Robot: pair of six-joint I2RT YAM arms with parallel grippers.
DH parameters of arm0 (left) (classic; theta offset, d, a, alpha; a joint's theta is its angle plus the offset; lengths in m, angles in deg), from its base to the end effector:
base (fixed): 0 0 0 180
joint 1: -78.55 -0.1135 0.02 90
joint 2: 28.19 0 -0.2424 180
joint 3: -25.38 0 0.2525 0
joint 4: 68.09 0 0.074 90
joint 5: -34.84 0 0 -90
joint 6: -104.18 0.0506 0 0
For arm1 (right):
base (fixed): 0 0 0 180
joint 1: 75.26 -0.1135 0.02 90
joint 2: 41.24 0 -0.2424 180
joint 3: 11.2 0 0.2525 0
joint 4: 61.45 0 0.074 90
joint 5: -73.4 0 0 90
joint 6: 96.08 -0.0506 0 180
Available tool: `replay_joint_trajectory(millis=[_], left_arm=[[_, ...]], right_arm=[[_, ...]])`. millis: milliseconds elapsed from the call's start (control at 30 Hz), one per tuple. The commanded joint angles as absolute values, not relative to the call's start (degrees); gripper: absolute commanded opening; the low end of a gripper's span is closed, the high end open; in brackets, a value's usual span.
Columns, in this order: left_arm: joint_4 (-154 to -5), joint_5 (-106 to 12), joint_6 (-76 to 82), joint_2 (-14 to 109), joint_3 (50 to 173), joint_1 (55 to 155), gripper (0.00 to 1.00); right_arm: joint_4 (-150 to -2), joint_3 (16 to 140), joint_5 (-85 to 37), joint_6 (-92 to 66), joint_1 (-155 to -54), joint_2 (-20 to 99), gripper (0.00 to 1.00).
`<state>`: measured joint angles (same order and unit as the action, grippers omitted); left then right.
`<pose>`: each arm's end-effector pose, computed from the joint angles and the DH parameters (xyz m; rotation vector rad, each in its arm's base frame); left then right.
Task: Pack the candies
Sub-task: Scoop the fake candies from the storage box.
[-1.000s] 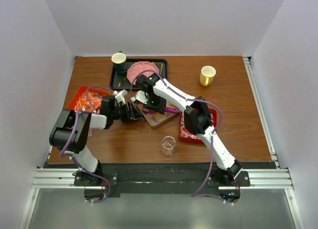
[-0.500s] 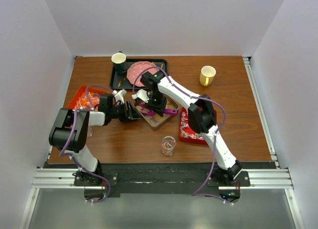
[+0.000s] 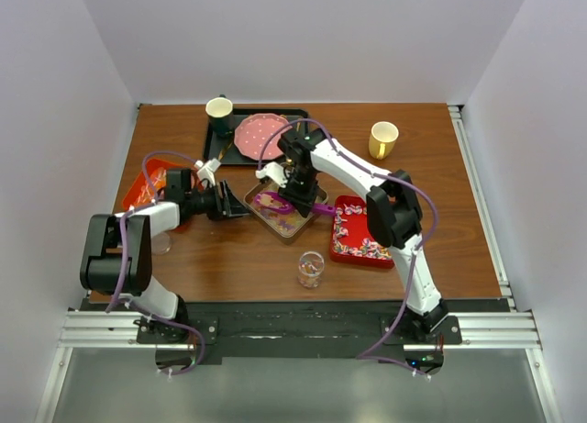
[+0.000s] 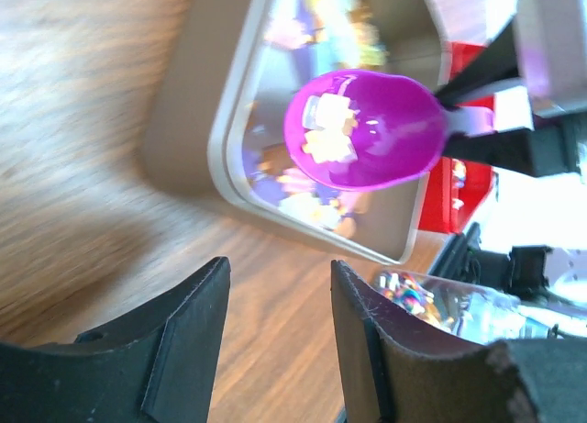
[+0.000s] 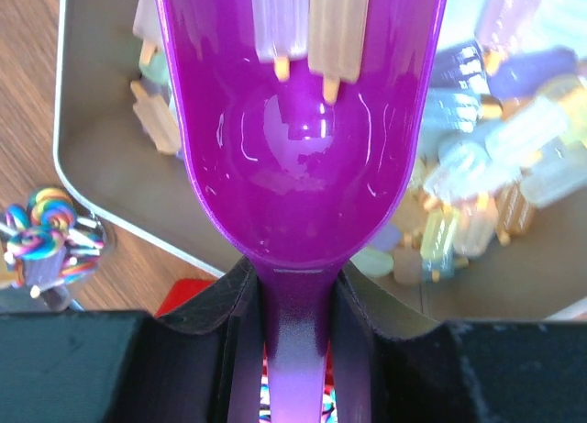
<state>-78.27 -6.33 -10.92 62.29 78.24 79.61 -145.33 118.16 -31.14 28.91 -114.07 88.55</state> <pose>0.2934 -0.0435 0.1223 -0.0862 2.3687 -1.2362 0.3348 0.2855 0.1755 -1.8324 2.4086 0.3909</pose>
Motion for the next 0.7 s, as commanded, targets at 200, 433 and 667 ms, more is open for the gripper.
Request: replay_joint_trajectory(millis=[200,433,667], left_arm=[[-84.8,3.4,-2.9,55.2,84.4,79.0,0.56],[-90.6,-3.0,5.6,51.6,89.5,78.6,0.58],[-90.4,-3.6,6.2,51.1,91.6,76.0,0.58]], right_arm=[[-120.7,94.7,-39.8,31.4,-111.0,66.3,0.0],[-139.6,98.8,-38.0,43.9,-110.9,61.2,0.0],[-155.1,94.3,-33.0,56.8,-110.8,52.5,0.0]])
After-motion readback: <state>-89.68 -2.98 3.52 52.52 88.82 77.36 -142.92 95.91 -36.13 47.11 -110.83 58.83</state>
